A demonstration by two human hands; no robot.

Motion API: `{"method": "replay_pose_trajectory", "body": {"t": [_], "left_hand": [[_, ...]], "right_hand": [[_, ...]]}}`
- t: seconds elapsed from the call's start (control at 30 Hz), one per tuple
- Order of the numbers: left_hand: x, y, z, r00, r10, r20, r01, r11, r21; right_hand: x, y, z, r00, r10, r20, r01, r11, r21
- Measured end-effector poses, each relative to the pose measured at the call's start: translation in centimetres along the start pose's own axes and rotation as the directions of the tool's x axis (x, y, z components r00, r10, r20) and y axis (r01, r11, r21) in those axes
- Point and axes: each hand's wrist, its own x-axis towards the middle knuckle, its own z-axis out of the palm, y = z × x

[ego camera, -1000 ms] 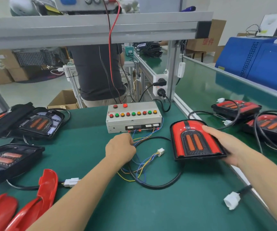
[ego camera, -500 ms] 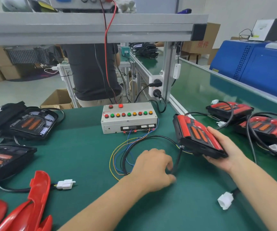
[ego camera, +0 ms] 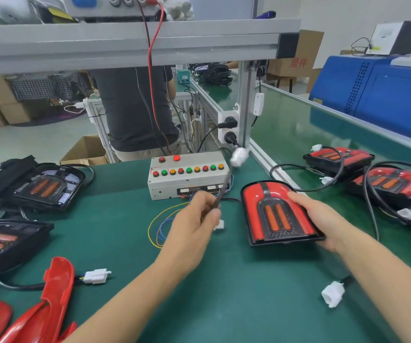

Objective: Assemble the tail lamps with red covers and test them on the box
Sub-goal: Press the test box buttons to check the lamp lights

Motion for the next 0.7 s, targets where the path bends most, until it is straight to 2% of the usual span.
{"method": "replay_pose_trajectory", "body": {"t": [0.07,0.1,0.13,0.17,0.2,0.23,0.3,0.33,0.37,0.4,0.5,0.53,0.57,0.63,0.67,0.7], "left_hand": [[-1.1,-0.4,0.6,0.995,0.054,0.081,-0.063,0.992,0.110],[-1.6,-0.7,0.9,0.993,0.066,0.095,-0.080,0.985,0.152],[-2.1,-1.0,1.1,0.994,0.066,0.085,-0.080,0.981,0.174],[-2.4,-1.2,1.4,0.997,0.054,0.063,-0.065,0.981,0.181],[-2.6,-1.3,1.6,0.999,0.038,0.035,-0.044,0.984,0.173],[-2.7,-1.4,1.8,1.000,0.024,0.006,-0.025,0.987,0.159],[-2.6,-1.2,2.4,0.998,0.061,-0.033,-0.054,0.984,0.171],[-2.7,-1.0,2.6,0.994,0.110,-0.018,-0.104,0.972,0.210],[-2.8,-0.6,2.8,0.988,0.154,0.017,-0.153,0.957,0.246],[-3.1,-0.5,3.1,0.979,0.193,0.061,-0.202,0.938,0.281],[-3.0,0.0,2.5,0.948,0.255,0.191,-0.314,0.849,0.425],[-2.6,0.3,1.9,0.952,0.279,0.130,-0.307,0.855,0.417],[-1.8,0.6,0.9,0.967,0.253,-0.008,-0.234,0.905,0.355],[0.6,0.5,-1.4,0.959,0.100,-0.264,-0.055,0.984,0.171],[1.9,0.3,-2.4,0.959,0.011,-0.284,0.031,0.989,0.142],[3.0,0.0,-3.1,0.973,-0.072,-0.220,0.116,0.974,0.192]], "right_hand": [[-0.3,-0.6,0.8,0.988,-0.139,-0.066,0.115,0.951,-0.287],[-0.4,-0.9,1.0,0.957,-0.272,-0.101,0.183,0.834,-0.520],[-0.6,-1.2,1.1,0.889,-0.440,-0.123,0.208,0.629,-0.749],[-1.2,-1.4,1.4,0.808,-0.579,-0.108,0.205,0.449,-0.870],[-2.0,-1.5,2.0,0.746,-0.661,-0.084,0.249,0.394,-0.885],[-2.9,-1.5,2.7,0.745,-0.665,-0.061,0.302,0.416,-0.858],[-4.7,-1.6,4.4,0.889,-0.458,-0.003,0.372,0.725,-0.579],[-5.3,-1.4,5.3,0.941,-0.333,0.057,0.329,0.864,-0.382],[-5.6,-1.3,6.0,0.960,-0.256,0.111,0.275,0.935,-0.225],[-5.5,-1.2,6.5,0.964,-0.229,0.137,0.245,0.963,-0.111],[-4.8,-1.3,7.1,0.962,-0.264,0.072,0.254,0.960,0.121],[-4.5,-1.3,7.2,0.953,-0.296,0.057,0.286,0.948,0.141],[-4.3,-1.3,7.1,0.942,-0.331,0.052,0.322,0.937,0.136],[-4.0,-1.1,7.1,0.915,-0.395,0.080,0.386,0.917,0.101],[-4.0,-0.9,7.2,0.903,-0.416,0.107,0.408,0.909,0.091],[-4.0,-0.7,7.3,0.893,-0.429,0.133,0.421,0.903,0.085]]}}
